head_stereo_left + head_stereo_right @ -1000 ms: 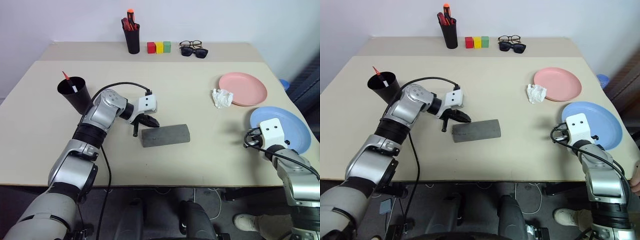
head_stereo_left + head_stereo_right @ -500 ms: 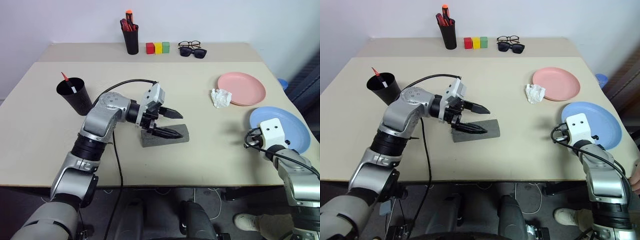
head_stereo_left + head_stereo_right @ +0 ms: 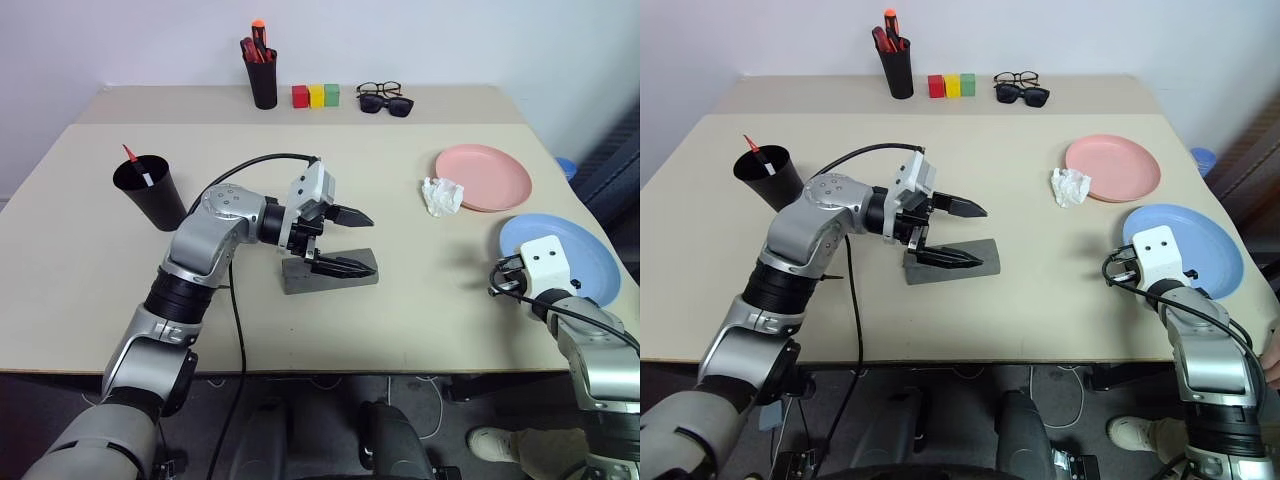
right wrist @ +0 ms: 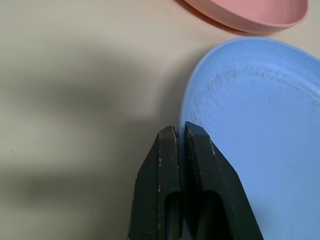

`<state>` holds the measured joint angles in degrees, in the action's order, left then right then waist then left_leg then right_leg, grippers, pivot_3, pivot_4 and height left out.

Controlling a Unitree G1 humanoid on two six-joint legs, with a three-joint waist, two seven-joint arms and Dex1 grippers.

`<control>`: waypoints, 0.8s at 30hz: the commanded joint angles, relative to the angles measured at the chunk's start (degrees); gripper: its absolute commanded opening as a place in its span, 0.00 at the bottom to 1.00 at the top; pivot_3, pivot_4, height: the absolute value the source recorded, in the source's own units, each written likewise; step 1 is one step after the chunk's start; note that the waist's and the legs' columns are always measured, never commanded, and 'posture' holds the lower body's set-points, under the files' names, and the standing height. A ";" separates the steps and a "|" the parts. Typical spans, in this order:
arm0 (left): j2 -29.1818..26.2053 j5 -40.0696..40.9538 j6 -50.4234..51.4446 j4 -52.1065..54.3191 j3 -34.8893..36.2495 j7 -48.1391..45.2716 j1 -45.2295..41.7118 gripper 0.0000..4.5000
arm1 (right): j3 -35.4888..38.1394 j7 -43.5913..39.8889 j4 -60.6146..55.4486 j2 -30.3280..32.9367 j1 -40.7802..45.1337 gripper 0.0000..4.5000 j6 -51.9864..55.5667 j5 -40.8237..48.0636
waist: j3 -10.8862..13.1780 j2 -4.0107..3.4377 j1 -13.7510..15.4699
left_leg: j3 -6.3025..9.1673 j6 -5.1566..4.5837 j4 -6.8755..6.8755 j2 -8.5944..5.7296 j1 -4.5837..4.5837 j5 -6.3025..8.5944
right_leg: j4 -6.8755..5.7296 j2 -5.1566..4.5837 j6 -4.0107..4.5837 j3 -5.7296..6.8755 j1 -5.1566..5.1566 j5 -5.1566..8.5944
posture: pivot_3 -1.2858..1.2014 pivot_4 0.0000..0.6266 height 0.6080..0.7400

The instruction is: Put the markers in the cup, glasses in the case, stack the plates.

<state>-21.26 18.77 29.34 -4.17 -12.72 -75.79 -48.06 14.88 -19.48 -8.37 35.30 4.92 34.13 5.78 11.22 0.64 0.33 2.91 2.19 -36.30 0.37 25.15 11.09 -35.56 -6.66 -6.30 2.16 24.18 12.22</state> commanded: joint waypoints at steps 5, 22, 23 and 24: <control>0.47 0.43 -2.33 0.09 -0.30 1.00 -0.99 0.99 | 2.29 0.59 -2.33 1.50 0.26 0.00 0.28 -0.58 | 0.00 0.00 0.06 | 0.00 0.00 0.00 0.00 0.00 0.00 | 0.00 0.00 0.00 0.00 0.00 0.00 | 0.52 0.24 1.00; -0.14 0.53 -2.14 1.74 0.90 5.50 0.75 0.99 | -9.82 -5.11 26.18 6.88 35.60 0.00 -13.61 -6.15 | 0.03 -0.05 -1.36 | -0.11 0.00 0.05 0.00 -0.06 0.00 | 0.08 0.01 -0.02 -0.10 -0.02 -0.02 | 0.52 0.24 1.00; -0.20 0.64 -1.89 2.22 1.15 6.24 1.07 0.99 | -11.38 -5.31 31.44 6.24 38.65 0.00 -17.07 -7.26 | 0.03 -0.05 -1.36 | -0.13 0.00 0.06 0.00 -0.07 0.00 | 0.07 0.01 -0.04 -0.13 -0.01 -0.04 | 0.52 0.24 1.00; -0.34 0.66 -1.59 2.84 1.35 7.04 1.46 0.99 | -12.63 -5.46 36.83 5.16 41.83 0.00 -20.29 -8.01 | 0.03 -0.05 -1.44 | -0.14 0.00 0.10 0.00 -0.08 0.00 | 0.08 0.01 -0.12 -0.13 0.00 -0.08 | 0.52 0.24 1.00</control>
<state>-21.48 18.79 27.95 -3.75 -12.45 -69.78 -46.72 2.98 -24.64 24.14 40.79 43.88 19.17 -0.68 11.25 0.60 -1.11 2.76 2.19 -36.18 0.38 25.06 11.09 -35.47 -6.65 -6.46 2.03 24.19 12.11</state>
